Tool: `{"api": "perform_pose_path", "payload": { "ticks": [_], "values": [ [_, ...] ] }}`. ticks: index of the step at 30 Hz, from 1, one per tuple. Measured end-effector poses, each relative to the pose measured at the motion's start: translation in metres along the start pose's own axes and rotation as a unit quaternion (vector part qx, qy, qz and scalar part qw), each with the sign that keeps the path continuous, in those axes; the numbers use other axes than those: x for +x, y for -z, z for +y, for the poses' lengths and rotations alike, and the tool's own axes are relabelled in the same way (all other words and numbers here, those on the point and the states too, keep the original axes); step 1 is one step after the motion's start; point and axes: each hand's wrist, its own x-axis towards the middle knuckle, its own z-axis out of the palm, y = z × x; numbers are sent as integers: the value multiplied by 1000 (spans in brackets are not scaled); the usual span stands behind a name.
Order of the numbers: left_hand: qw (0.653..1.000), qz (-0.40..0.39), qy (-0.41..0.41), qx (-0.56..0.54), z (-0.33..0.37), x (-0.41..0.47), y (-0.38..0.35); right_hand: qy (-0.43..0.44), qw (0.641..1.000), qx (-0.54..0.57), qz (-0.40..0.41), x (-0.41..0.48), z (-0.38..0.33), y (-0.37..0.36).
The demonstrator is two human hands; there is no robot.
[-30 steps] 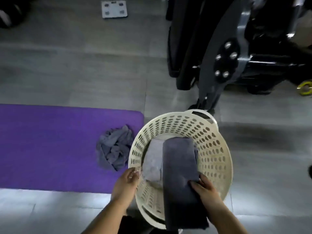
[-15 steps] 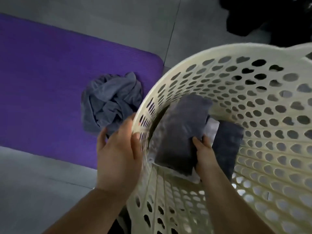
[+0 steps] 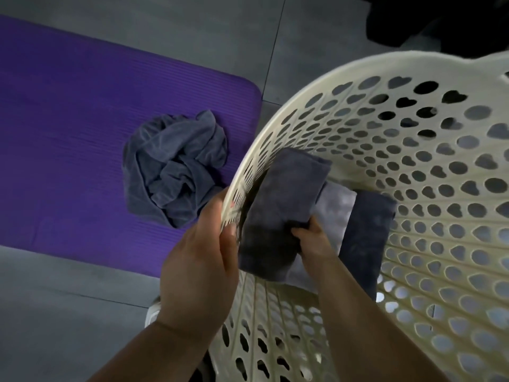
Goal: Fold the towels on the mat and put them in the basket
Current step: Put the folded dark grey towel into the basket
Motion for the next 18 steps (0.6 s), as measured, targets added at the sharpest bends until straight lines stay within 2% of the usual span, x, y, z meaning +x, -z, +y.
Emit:
{"api": "perform_pose_path", "payload": {
  "ticks": [3, 5, 6, 7, 8, 9, 10, 11, 13, 14, 18],
  "values": [
    [1000, 5, -1, -8, -3, 1, 0, -1, 992, -109, 55, 10, 3, -5],
    [1000, 7, -6, -8, -4, 1, -1, 48, 965, -193, 170, 7, 0, -8],
    [1000, 7, -10, -14, -3, 0, -2, 126, 930, -249, 240, 1, -2, -9],
    [1000, 4, -10, -24, -2, 0, -2, 243, 871, -322, 279, -1, -2, -11],
    [999, -1, -9, -35, 0, 0, -3, 353, 799, -400, 278, -2, 0, -13],
    [999, -5, -10, -40, 0, 0, -4, 404, 742, -483, 229, 0, 1, -15],
    [999, -6, -16, -38, -1, 0, -5, 400, 699, -566, 174, 4, 4, -16],
    [999, -5, -22, -31, -2, 1, -4, 355, 680, -630, 120, 7, 6, -16],
    [1000, 5, -27, -9, -6, 1, -3, 243, 684, -687, 39, 15, 8, -11],
    [1000, 11, -28, 1, -7, 2, -3, 204, 684, -700, 24, 20, 9, -7],
    [999, 22, -24, -13, -6, 2, -7, 156, 669, -727, -5, 18, -11, -10]
  ]
}}
